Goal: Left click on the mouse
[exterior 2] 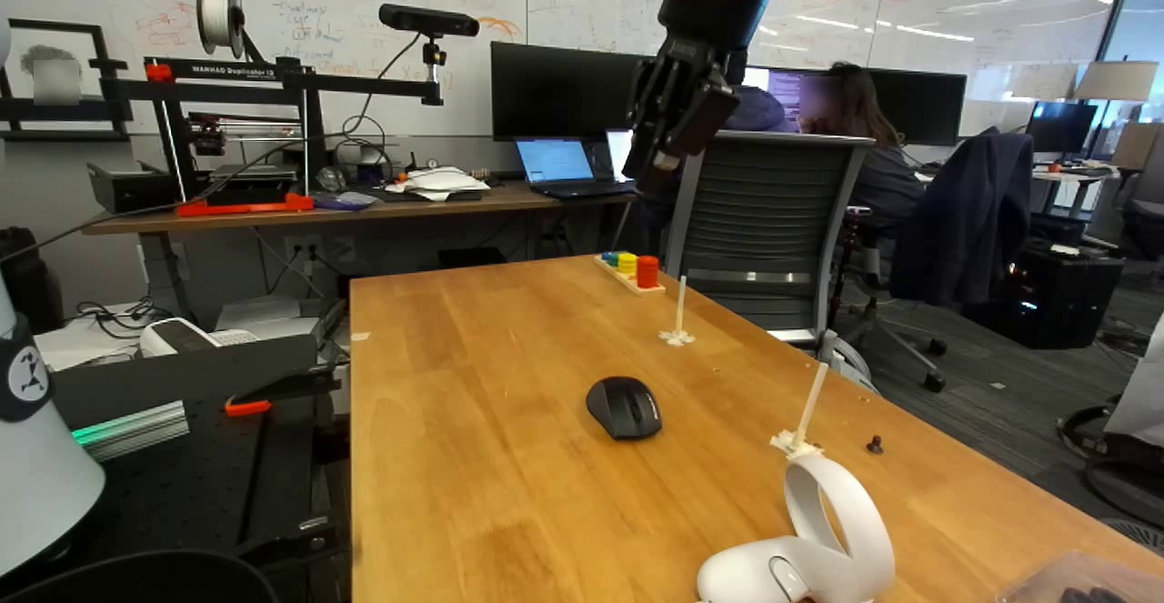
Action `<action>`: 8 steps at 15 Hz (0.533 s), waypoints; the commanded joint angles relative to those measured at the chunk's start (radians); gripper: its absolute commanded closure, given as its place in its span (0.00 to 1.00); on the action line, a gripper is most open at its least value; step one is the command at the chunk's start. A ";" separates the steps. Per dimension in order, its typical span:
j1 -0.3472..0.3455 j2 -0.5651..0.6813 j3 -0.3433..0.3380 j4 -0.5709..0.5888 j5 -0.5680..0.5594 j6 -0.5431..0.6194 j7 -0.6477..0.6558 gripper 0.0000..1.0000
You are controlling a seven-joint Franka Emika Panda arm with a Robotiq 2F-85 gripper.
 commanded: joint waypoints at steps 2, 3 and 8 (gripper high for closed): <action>-0.005 0.009 -0.005 0.050 0.021 -0.085 -0.023 0.23; -0.005 0.009 -0.005 0.053 0.021 -0.093 -0.023 0.17; -0.007 0.015 -0.007 0.066 0.028 -0.136 -0.025 0.00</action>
